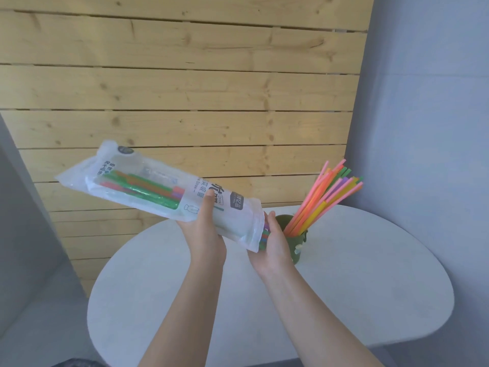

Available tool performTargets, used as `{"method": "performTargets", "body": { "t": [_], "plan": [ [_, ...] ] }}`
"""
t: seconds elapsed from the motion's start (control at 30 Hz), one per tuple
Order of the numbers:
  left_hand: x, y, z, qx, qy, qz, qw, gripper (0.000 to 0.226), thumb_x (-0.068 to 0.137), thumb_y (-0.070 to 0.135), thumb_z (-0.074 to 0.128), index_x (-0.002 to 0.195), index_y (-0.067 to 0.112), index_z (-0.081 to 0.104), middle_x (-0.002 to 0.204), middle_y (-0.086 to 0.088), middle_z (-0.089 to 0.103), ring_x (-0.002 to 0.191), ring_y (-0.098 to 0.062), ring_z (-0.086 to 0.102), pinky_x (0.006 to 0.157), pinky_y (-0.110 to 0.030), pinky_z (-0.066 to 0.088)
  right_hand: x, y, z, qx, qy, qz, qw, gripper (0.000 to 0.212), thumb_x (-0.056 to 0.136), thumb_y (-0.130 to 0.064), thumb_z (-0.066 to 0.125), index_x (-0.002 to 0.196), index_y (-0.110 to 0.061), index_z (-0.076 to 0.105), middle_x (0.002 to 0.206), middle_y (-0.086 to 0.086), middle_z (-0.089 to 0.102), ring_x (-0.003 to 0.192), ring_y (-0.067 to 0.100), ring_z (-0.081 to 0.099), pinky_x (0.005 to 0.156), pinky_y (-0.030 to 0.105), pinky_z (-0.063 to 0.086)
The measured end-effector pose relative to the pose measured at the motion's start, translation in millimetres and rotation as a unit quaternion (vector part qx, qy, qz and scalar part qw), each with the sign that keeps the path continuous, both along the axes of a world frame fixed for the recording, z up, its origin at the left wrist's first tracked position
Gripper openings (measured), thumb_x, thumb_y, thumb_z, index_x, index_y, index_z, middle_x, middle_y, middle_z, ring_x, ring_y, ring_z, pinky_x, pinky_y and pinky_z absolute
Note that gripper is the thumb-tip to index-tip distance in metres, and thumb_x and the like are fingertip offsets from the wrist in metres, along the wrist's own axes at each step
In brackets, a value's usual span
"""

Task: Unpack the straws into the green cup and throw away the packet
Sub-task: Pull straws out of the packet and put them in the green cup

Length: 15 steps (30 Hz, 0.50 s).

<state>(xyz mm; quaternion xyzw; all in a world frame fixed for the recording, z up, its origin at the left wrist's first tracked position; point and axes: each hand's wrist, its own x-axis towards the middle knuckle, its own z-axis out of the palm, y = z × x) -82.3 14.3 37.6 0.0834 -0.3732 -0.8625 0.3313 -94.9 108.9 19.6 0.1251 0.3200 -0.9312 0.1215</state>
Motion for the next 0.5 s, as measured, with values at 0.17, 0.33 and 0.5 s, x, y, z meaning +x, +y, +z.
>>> {"method": "performTargets", "body": {
  "t": [0.17,0.33,0.5],
  "plan": [
    [-2,-4,-4,0.069,-0.029,0.016,0.997,0.050,0.088,0.008,0.063,0.134,0.020,0.048,0.127,-0.007,0.064,0.111,-0.022,0.065,0.096,-0.042,0.052,1,-4,2,0.070,0.015,-0.022,0.997,0.025,0.098,-0.025,0.047,0.116,-0.012,0.059,0.092,0.004,0.060,0.082,0.017,0.060,0.053,0.025,0.051],
    [-4,-7,-6,0.131,-0.057,0.011,0.990,0.051,0.087,0.009,0.063,0.136,0.016,0.049,0.129,-0.006,0.064,0.112,-0.021,0.064,0.097,-0.041,0.051,-1,-2,8,0.156,0.075,-0.105,0.979,0.022,0.101,-0.015,0.039,0.106,-0.014,0.061,0.094,0.001,0.064,0.080,0.014,0.060,0.064,0.027,0.048],
    [-2,-15,-8,0.219,-0.075,-0.034,0.972,0.046,0.087,0.013,0.062,0.132,0.010,0.053,0.126,-0.004,0.065,0.106,-0.021,0.065,0.096,-0.038,0.051,-6,12,24,0.141,0.149,-0.140,0.969,0.026,0.102,-0.011,0.035,0.095,-0.018,0.059,0.102,0.001,0.067,0.100,0.015,0.065,0.089,0.038,0.046]
  ]
}}
